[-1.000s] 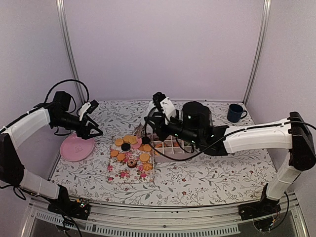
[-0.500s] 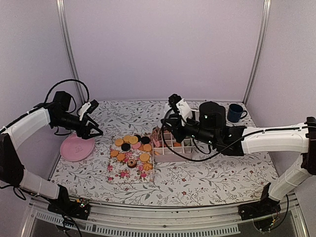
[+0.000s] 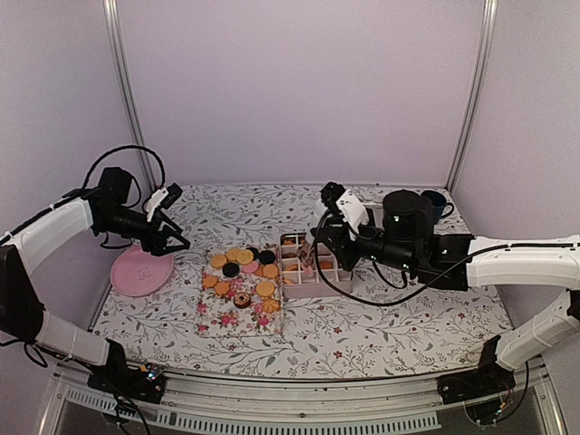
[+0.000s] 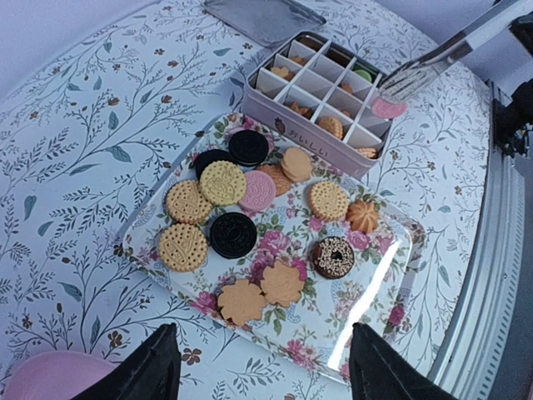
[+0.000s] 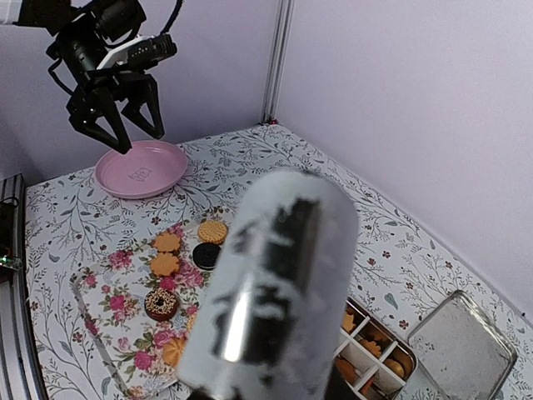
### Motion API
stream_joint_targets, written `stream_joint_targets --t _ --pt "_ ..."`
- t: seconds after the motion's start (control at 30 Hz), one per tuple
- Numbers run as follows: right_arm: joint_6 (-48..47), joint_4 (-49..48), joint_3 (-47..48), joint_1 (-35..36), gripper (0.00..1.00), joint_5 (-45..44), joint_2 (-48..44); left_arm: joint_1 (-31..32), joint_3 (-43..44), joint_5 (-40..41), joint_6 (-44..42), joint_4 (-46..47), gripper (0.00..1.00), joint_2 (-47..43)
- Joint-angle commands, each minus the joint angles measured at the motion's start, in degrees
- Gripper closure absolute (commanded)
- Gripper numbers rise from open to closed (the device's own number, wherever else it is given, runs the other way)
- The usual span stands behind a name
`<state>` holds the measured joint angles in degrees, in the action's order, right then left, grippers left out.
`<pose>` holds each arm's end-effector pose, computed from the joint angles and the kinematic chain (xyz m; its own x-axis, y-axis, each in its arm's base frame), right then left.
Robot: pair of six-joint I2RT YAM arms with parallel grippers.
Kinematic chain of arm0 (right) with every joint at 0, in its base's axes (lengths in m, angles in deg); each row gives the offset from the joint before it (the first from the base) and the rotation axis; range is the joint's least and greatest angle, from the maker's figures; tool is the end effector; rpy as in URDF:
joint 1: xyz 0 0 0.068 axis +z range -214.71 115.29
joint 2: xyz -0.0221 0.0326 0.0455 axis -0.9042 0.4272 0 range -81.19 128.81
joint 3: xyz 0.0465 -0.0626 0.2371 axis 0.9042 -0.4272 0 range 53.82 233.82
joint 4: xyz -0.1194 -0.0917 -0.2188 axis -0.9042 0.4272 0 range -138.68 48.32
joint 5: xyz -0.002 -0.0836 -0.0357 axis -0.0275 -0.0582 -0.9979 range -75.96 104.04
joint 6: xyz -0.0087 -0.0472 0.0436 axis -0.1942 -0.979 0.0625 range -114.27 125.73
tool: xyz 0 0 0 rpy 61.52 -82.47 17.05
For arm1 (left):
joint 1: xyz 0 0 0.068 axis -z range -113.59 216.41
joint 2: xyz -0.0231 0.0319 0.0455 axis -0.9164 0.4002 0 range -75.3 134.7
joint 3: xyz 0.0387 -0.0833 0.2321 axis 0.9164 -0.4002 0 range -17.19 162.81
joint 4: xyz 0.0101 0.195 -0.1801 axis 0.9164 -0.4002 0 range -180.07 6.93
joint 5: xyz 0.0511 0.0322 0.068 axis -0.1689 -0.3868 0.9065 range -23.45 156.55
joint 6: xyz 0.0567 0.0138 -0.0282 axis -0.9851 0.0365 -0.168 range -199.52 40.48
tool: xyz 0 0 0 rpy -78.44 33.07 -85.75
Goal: Pack the cookies
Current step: Place the fake cookies in the empty pocket of the box.
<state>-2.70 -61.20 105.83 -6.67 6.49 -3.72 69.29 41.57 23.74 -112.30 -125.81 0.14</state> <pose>0.1856 0.2849 0.2670 -0.0039 -0.2808 -0.9597 -0.7823 0.5986 -0.1720 0.2704 -0.0481 0.2360 -0.5159 0.4237 -0.7445 0.7868 0.5781 -0.2163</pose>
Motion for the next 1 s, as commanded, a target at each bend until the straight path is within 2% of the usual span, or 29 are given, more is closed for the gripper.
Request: stream_joint_targets --t 0.0,0.47,0.53,0.57,0.63,0.67,0.8,0.97 --pt "-2.3 -0.58 0.45 -0.22 1.0 0.38 1.52 0.69 0.12 0.24 0.13 0.21 0.3 -1.35" --pt "-4.77 -1.73 0.66 -0.21 1.0 1.74 5.43 0.74 0.04 0.59 0.08 0.15 0.3 -1.45" --pt "-4.6 -1.56 0.66 -0.21 0.93 1.75 5.4 0.77 -0.05 0.68 0.08 0.18 0.3 -1.52" --pt "-4.52 -1.55 0.68 -0.23 0.87 1.71 5.32 0.81 -0.05 0.69 0.08 0.14 0.3 -1.58" --pt "-4.13 -1.4 0.65 -0.24 0.69 1.75 4.91 0.81 -0.01 0.71 0.08 0.11 0.3 -1.52" --pt "-4.0 -1.45 0.69 -0.26 0.65 1.87 4.63 0.82 0.03 0.71 0.06 0.12 0.3 -1.52" --pt "-3.46 -1.57 0.96 -0.22 0.62 1.51 3.95 0.95 0.34 0.69 0.08 0.06 0.3 -1.6" --pt "-3.35 -1.64 1.85 -0.23 0.64 0.7 3.27 1.01 0.48 0.8 0.08 -0.13 0.3 -1.63"
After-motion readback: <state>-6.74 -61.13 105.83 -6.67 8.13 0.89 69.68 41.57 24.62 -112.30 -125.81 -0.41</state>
